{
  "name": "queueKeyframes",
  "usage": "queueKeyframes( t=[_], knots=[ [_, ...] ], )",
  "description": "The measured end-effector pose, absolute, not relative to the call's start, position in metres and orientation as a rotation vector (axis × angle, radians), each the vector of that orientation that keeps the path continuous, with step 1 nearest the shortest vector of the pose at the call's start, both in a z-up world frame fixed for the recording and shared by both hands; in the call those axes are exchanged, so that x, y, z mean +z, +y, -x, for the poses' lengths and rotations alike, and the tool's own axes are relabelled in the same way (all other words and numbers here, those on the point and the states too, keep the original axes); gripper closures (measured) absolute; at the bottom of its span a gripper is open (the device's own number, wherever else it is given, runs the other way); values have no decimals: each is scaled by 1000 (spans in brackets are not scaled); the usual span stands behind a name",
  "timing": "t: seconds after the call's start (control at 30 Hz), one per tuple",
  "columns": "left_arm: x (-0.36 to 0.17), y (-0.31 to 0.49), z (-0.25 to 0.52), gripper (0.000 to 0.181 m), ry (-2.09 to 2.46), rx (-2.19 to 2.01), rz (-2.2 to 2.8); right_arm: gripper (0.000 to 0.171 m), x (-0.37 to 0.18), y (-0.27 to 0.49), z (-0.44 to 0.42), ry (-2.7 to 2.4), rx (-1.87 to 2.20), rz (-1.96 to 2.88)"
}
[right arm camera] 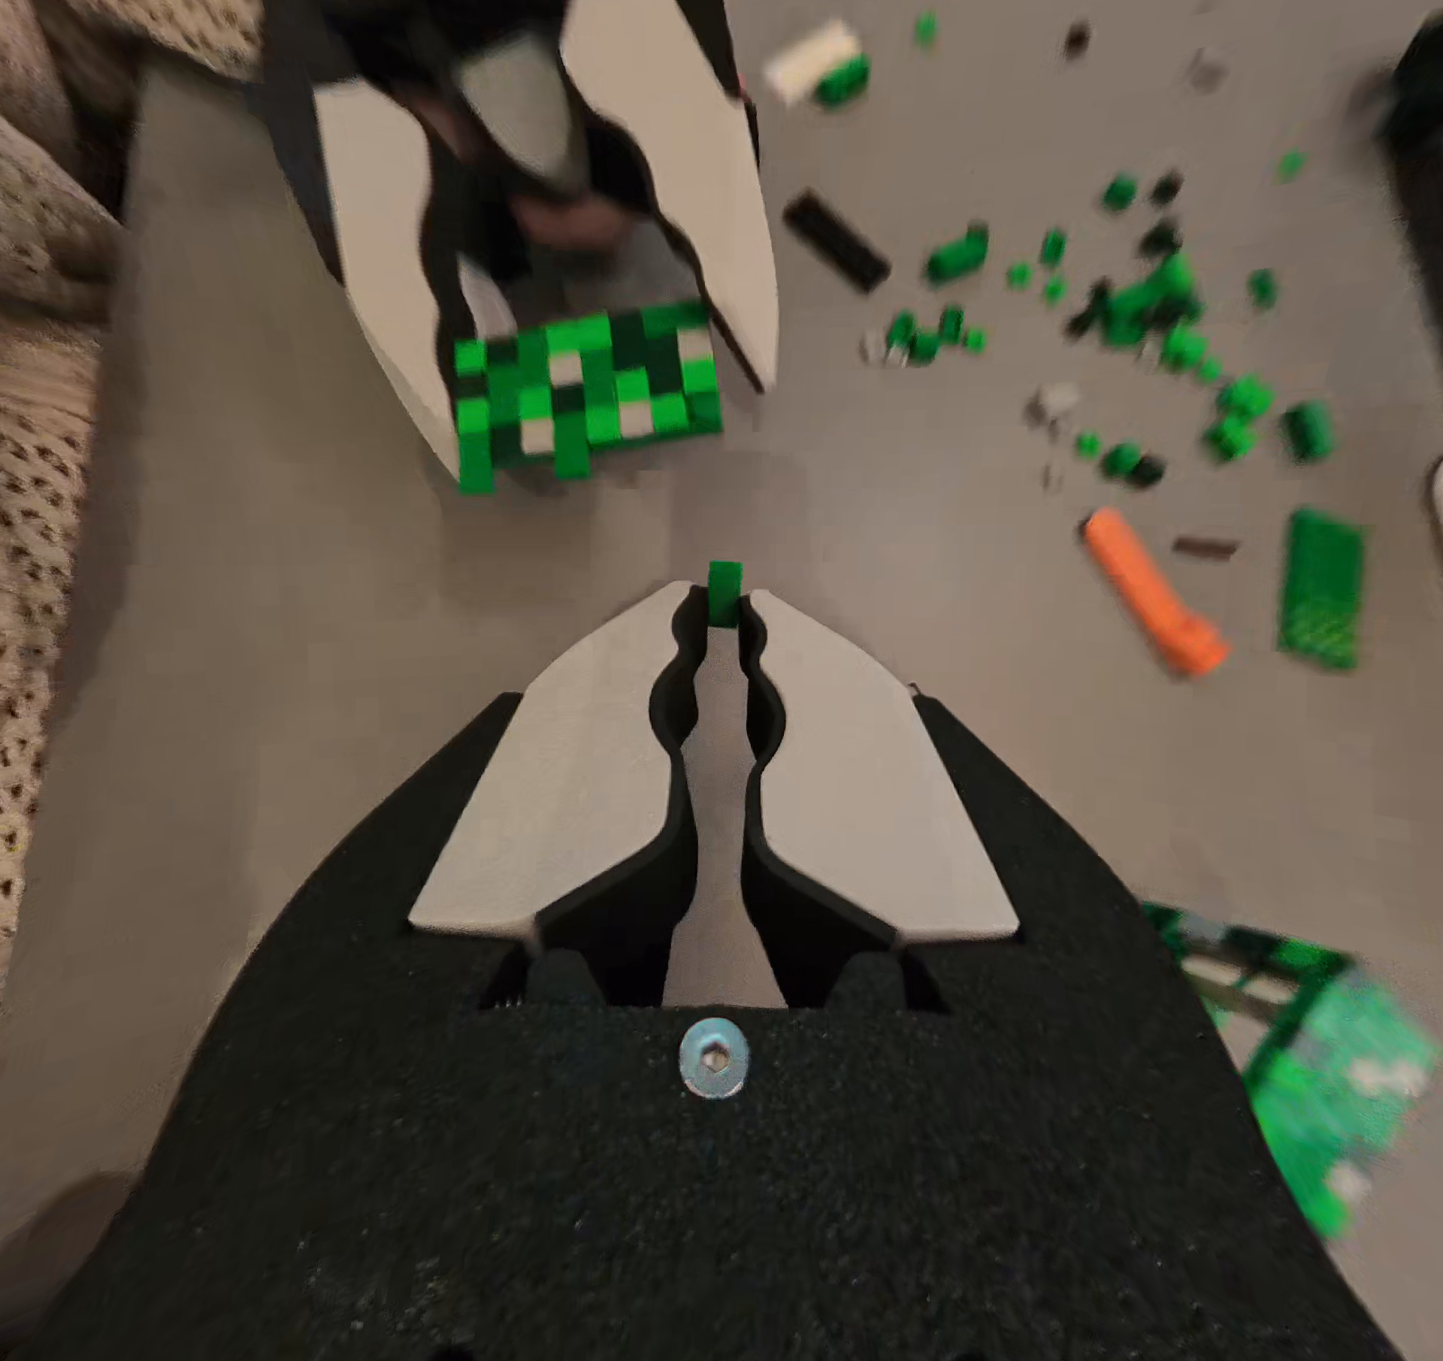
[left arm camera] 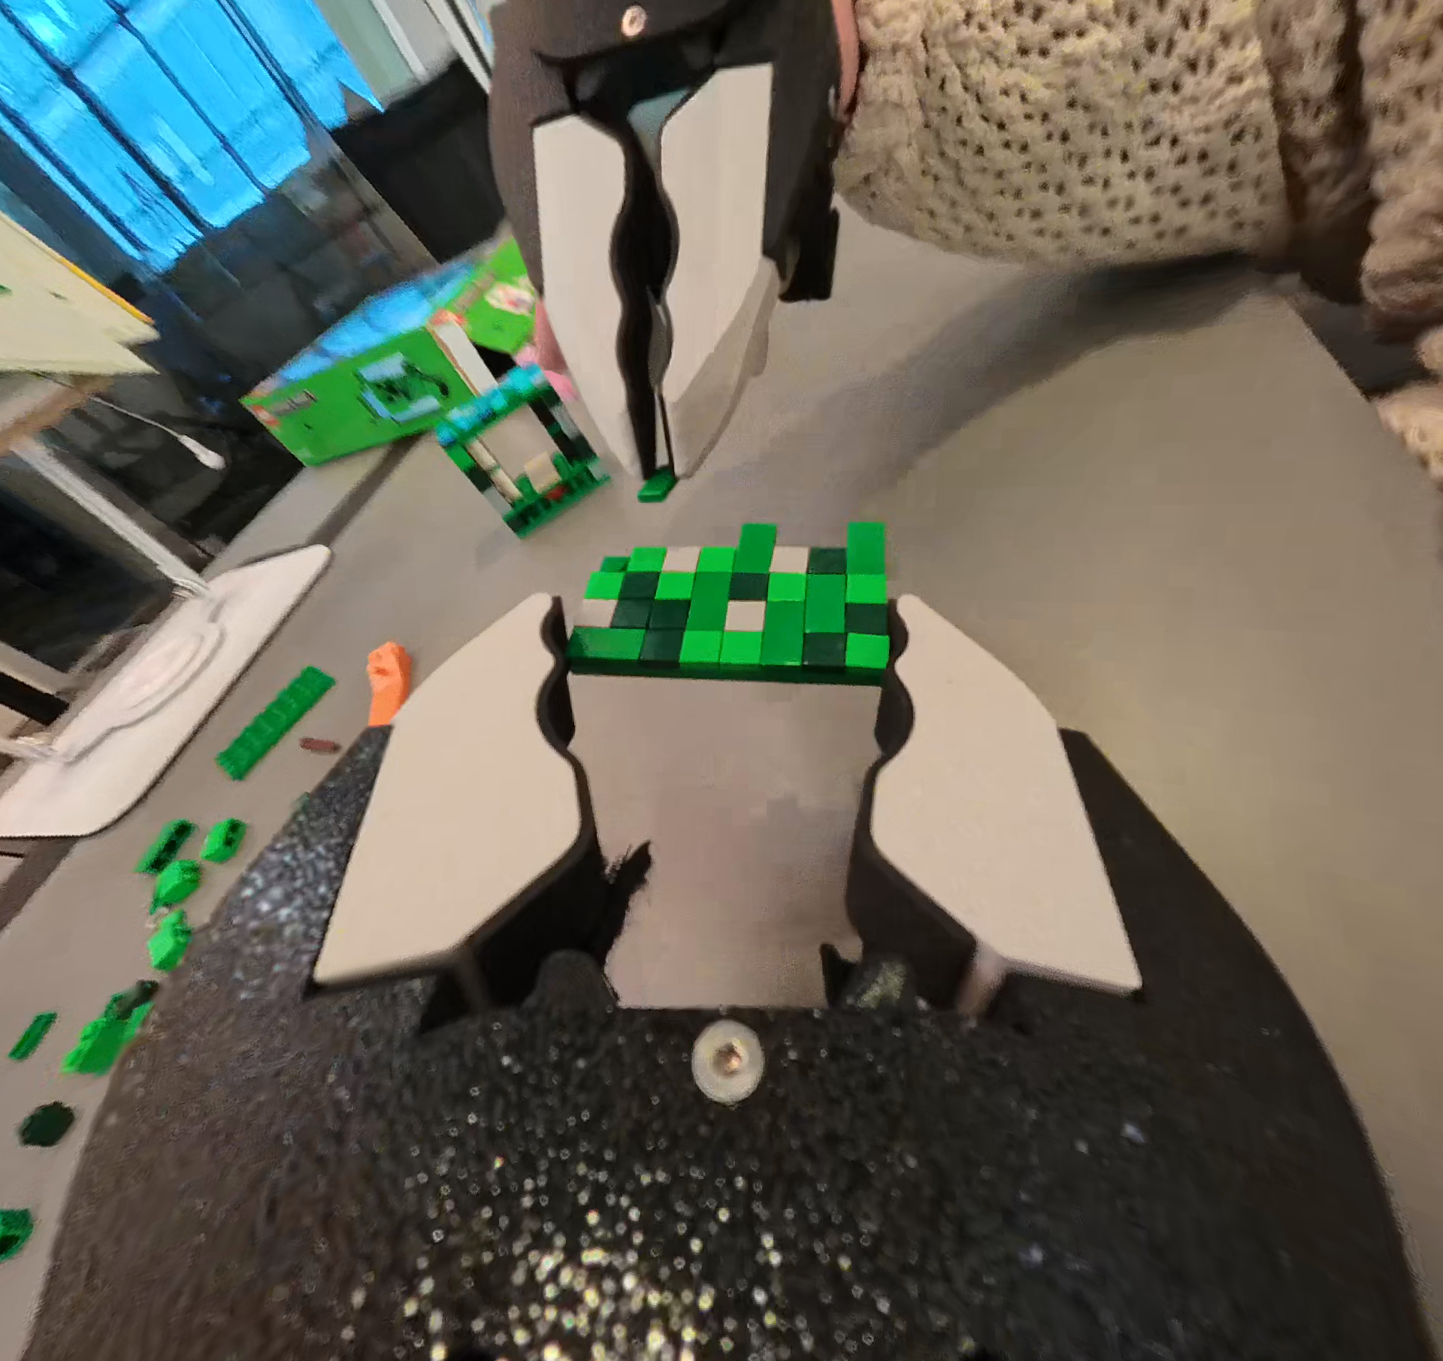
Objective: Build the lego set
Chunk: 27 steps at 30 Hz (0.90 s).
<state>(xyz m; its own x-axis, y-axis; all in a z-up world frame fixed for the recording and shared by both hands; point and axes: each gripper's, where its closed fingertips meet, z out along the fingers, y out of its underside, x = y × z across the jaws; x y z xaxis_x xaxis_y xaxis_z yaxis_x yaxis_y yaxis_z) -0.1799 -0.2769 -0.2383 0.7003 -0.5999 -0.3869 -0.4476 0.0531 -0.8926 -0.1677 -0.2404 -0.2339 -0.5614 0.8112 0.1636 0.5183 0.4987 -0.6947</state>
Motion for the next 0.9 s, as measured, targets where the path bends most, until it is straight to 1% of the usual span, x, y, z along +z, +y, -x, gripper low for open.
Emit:
queueKeyframes(
  t=[0.1, 0.27, 0.6, 0.77, 0.9],
  knots=[
    [-212, -279, 177, 105, 778, -124, 1443, 164, -200, -254, 175, -2323, 740, 910],
    [-179, -291, 177, 105, 670, -46, 1245, 164, -168, -276, 190, -2477, 583, 714],
    [-161, -295, 190, 105, 565, -18, 1190, 164, -145, -284, 206, -2621, 307, 576],
    [-160, -297, 189, 105, 570, -20, 1178, 164, -136, -291, 207, -2661, 283, 546],
    [-160, -297, 187, 105, 582, -16, 1174, 164, -139, -295, 207, -2718, 231, 537]
  ],
)
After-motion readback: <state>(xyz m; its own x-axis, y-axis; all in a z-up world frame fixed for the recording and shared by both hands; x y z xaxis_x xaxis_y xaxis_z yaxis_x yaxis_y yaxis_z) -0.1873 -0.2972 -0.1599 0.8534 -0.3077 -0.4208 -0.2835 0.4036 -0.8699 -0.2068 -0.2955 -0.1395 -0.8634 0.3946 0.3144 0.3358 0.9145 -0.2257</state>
